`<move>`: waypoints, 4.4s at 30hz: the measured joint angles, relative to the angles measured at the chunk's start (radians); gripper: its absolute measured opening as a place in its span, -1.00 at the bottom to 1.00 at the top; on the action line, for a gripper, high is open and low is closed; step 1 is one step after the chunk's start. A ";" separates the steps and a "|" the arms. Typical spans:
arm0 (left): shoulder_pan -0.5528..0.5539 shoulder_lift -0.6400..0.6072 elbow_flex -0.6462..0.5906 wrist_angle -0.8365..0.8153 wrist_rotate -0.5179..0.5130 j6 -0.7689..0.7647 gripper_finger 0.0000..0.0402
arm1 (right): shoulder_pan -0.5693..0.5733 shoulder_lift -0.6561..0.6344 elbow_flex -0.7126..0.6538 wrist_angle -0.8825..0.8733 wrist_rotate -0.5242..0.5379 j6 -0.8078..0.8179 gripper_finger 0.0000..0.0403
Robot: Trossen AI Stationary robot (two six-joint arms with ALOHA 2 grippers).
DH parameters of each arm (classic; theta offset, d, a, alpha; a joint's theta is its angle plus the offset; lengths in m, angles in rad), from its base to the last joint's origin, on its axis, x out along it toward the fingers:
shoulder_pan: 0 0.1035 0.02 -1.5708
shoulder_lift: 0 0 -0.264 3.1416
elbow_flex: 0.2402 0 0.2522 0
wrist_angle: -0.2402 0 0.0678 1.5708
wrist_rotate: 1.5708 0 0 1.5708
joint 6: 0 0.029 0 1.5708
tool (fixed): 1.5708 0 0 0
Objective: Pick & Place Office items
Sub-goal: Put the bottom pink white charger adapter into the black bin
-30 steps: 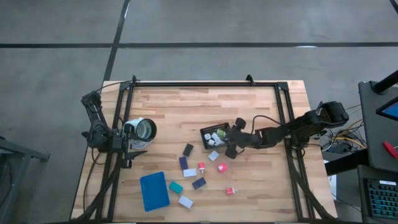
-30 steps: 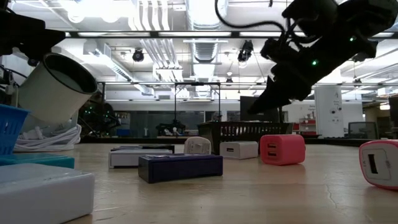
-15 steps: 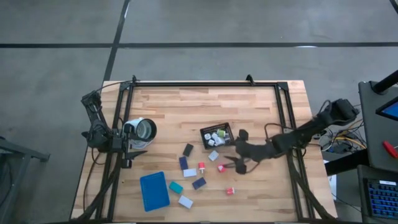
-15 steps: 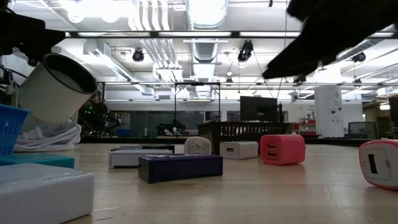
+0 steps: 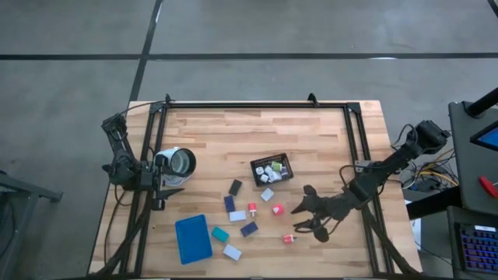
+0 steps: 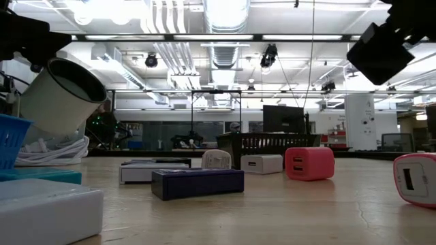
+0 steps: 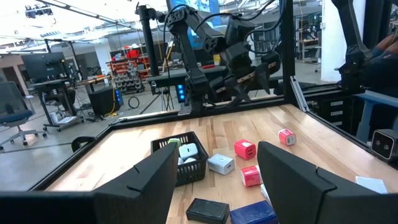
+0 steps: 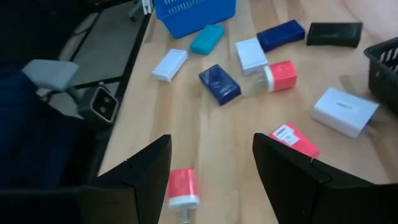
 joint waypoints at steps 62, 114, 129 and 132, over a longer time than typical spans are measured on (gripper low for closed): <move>0.000 0.000 0.000 0.000 0.000 0.000 0.12 | 0.164 0.619 0.671 -0.792 0.090 0.174 0.10; 0.000 0.000 0.000 0.000 0.000 0.000 0.12 | 0.083 0.621 0.558 -0.565 -0.063 0.088 -0.14; 0.000 0.000 0.000 0.000 0.000 0.000 0.12 | 0.083 0.621 0.557 -0.568 -0.051 0.089 -0.28; 0.000 0.000 0.000 0.000 0.000 0.000 0.12 | 0.083 0.619 0.557 -0.573 -0.033 0.087 -0.28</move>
